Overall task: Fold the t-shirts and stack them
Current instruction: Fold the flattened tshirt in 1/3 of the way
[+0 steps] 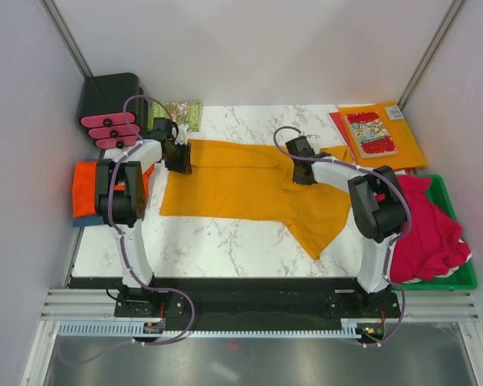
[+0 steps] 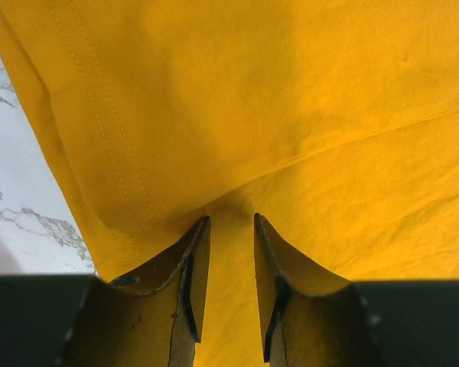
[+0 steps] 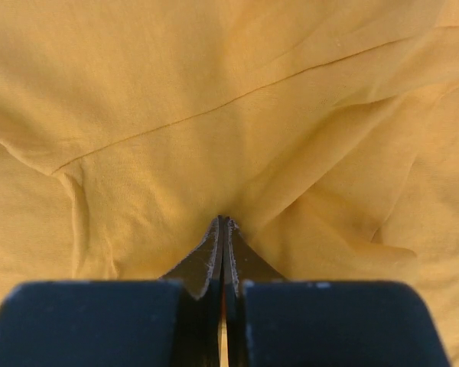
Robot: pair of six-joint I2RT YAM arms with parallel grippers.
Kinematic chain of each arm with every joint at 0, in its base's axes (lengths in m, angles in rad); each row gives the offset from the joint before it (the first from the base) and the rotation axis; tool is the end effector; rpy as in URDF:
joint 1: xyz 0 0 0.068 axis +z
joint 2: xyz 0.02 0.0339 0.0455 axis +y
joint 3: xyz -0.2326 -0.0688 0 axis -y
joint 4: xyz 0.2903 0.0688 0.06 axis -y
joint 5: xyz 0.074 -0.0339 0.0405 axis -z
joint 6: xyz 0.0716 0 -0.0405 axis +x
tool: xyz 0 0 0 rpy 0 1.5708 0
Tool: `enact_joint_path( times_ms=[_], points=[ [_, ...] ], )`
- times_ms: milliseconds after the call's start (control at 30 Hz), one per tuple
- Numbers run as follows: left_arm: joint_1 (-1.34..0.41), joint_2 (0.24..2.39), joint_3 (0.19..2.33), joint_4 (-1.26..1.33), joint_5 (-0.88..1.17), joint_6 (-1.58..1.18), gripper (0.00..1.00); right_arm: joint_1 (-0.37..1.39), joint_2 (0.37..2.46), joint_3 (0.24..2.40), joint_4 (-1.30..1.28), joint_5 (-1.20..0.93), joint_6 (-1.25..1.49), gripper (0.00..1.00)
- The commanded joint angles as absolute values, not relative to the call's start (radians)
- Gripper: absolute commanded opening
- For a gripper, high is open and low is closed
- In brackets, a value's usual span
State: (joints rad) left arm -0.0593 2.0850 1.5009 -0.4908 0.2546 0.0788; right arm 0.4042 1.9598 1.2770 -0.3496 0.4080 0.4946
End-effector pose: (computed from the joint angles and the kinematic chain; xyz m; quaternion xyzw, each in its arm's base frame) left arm 0.4759 -0.0463 0.0800 0.0974 0.9571 -0.1207 0.2446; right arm 0.4184 0.1481 0.0721 0.0965 0.9406 -0.0628 0.3194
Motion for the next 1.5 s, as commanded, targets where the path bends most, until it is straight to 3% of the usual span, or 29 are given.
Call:
enact_joint_path(
  times_ms=[0, 67, 100, 133, 200, 267, 367, 400, 467, 500, 767, 1100, 1267, 1467],
  points=[
    [-0.063, 2.106, 1.526, -0.472, 0.247, 0.064, 0.37, 0.403, 1.922, 1.259, -0.371, 0.434, 0.494, 0.11],
    [-0.063, 2.082, 1.522, -0.453, 0.244, 0.063, 0.36, 0.397, 1.89, 1.302, -0.344, 0.469, 0.488, 0.2],
    [-0.063, 2.068, 1.522, -0.443, 0.244, 0.06, 0.36, 0.387, 1.882, 1.325, -0.338, 0.468, 0.486, 0.31],
    [-0.061, 2.059, 1.522, -0.428, 0.244, 0.057, 0.37, 0.379, 1.882, 1.354, -0.337, 0.462, 0.485, 0.36],
    [-0.061, 2.036, 1.54, -0.417, 0.248, 0.048, 0.38, 0.368, 1.916, 1.474, -0.366, 0.443, 0.465, 0.44],
    [-0.061, 2.039, 1.581, -0.417, 0.252, 0.045, 0.38, 0.364, 1.978, 1.595, -0.415, 0.452, 0.446, 0.45],
    [-0.061, 2.081, 1.653, -0.439, 0.244, 0.043, 0.38, 0.354, 2.087, 1.724, -0.477, 0.454, 0.416, 0.38],
    [-0.061, 2.098, 1.675, -0.451, 0.239, 0.04, 0.38, 0.344, 2.118, 1.752, -0.492, 0.457, 0.414, 0.22],
    [-0.061, 2.164, 1.742, -0.491, 0.224, 0.035, 0.38, 0.331, 2.195, 1.81, -0.526, 0.453, 0.425, 0.04],
    [-0.061, 2.187, 1.758, -0.502, 0.221, 0.032, 0.37, 0.321, 2.213, 1.819, -0.529, 0.445, 0.431, 0.0],
    [-0.061, 2.256, 1.782, -0.502, 0.19, 0.034, 0.36, 0.313, 2.287, 1.809, -0.512, 0.433, 0.457, 0.0],
    [-0.049, 2.157, 1.776, -0.503, 0.204, 0.029, 0.34, 0.299, 2.302, 1.77, -0.503, 0.419, 0.465, 0.0],
    [-0.04, 2.093, 1.674, -0.509, 0.176, 0.055, 0.26, 0.295, 2.289, 1.75, -0.491, 0.41, 0.465, 0.0],
    [-0.04, 1.961, 1.494, -0.486, 0.176, 0.09, 0.24, 0.288, 2.279, 1.743, -0.482, 0.399, 0.463, 0.0]
  ],
)
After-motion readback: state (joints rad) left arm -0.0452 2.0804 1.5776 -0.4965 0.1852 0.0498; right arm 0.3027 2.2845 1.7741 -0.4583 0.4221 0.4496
